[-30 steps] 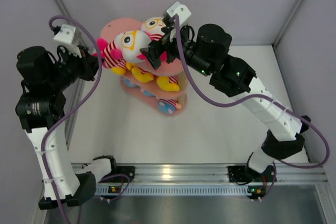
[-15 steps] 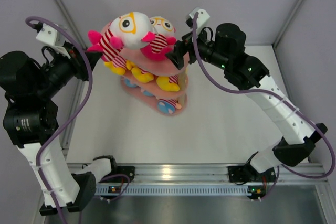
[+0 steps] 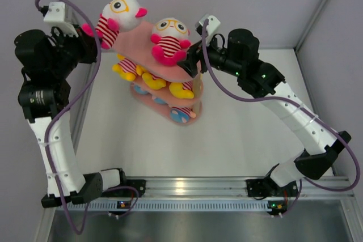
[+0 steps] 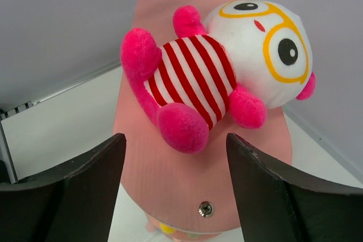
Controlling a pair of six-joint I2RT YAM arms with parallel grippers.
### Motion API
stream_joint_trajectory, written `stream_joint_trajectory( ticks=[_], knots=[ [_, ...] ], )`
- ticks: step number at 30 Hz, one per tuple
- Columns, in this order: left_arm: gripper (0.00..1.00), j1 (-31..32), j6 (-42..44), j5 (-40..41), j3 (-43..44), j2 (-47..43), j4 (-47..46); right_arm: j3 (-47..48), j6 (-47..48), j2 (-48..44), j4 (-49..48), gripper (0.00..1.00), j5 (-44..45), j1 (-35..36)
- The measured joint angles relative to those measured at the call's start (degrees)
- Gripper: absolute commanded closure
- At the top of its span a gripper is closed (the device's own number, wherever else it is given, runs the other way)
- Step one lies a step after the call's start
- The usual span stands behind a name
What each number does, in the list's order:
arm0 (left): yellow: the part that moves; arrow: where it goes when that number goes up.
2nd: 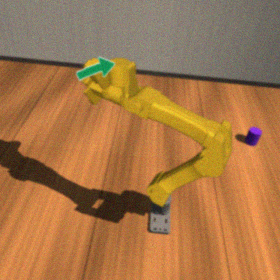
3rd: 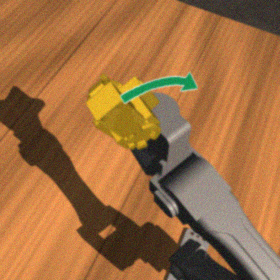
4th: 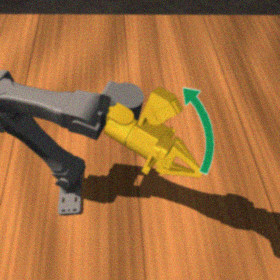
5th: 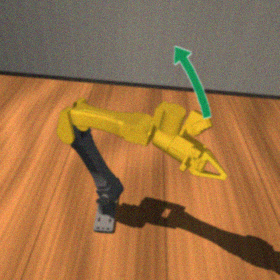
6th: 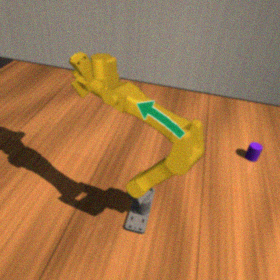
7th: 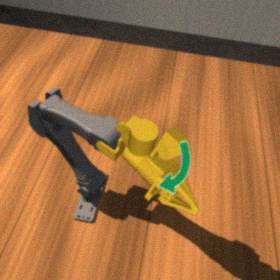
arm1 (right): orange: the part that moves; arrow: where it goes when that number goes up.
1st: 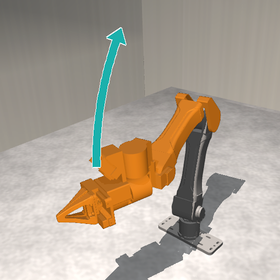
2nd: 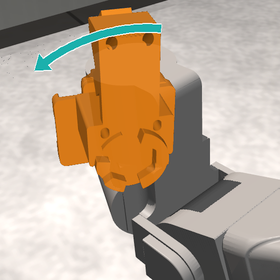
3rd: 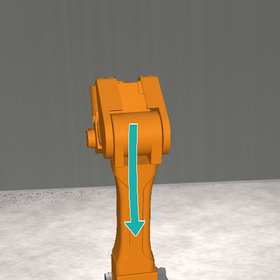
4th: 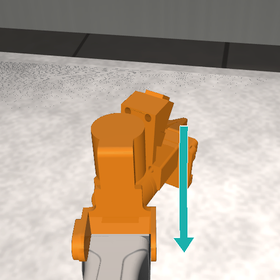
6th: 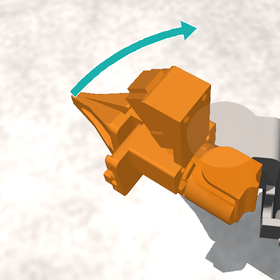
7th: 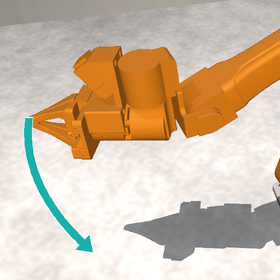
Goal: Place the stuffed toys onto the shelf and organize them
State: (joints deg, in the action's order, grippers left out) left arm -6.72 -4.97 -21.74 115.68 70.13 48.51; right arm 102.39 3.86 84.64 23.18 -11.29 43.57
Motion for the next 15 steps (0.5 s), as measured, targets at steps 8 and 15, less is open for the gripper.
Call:
stream_joint_trajectory(
  ticks=[8,15],
  knots=[
    [1.0,0.57,-1.4,1.81,-1.05,8.74,-1.81,-1.31,-0.87,0.39,-1.29,0.46,0.02,0.0],
    [1.0,5.53,-1.18,6.51,-1.25,11.58,-2.1,-5.29,-3.1,0.37,-3.93,0.75,0.07,0.0]
  ],
)
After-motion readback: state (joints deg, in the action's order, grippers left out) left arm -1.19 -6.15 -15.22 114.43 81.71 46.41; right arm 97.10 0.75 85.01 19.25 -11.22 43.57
